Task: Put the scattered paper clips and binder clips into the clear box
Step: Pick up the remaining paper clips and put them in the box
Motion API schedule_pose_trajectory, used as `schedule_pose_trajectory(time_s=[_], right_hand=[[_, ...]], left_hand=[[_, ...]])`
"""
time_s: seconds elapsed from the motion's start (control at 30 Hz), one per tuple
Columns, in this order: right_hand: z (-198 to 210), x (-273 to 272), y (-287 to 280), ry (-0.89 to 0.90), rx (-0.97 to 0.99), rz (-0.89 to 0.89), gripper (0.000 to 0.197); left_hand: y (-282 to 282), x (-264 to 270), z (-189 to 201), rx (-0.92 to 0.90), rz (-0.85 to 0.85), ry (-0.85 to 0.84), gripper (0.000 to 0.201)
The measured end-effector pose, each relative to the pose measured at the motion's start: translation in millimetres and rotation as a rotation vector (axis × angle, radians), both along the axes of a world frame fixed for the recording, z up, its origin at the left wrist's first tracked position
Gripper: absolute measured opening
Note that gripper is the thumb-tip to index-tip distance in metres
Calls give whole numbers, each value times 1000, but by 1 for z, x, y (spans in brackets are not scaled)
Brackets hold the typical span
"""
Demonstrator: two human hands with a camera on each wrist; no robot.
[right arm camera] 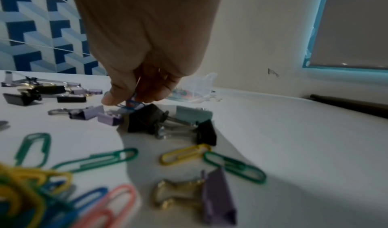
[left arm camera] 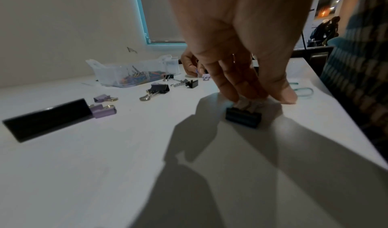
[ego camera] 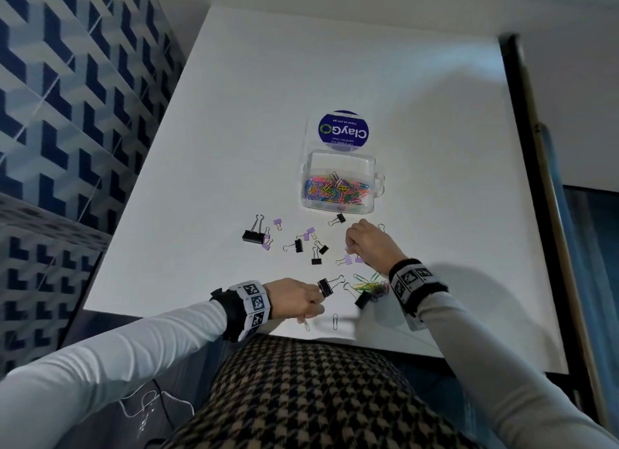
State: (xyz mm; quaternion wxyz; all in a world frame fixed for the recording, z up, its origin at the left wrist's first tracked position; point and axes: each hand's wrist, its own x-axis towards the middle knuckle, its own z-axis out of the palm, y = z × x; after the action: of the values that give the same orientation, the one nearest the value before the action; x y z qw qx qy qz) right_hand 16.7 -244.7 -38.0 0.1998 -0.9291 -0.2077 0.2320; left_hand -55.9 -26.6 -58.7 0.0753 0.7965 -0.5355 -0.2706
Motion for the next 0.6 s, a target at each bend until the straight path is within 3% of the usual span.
schedule_pose_trajectory(time_s=[0.17, 0.27, 0.37, 0.5, 0.6], right_hand=[[3, -13, -6, 69, 190, -214, 13], [12, -11, -7, 170, 462, -447, 17], [26, 3, -2, 115, 619, -655, 21], [41, 45, 18, 43, 728, -838, 20], [45, 74, 31, 84, 645, -795, 18]], left_hand=[[-24, 0, 15, -37, 93, 9, 16], [-39, 0, 5, -47, -10, -24, 36], [-47, 0, 1, -5, -73, -47, 36], [-51, 0, -7, 42, -164, -177, 35], [-53, -1, -10, 69, -125, -192, 40]])
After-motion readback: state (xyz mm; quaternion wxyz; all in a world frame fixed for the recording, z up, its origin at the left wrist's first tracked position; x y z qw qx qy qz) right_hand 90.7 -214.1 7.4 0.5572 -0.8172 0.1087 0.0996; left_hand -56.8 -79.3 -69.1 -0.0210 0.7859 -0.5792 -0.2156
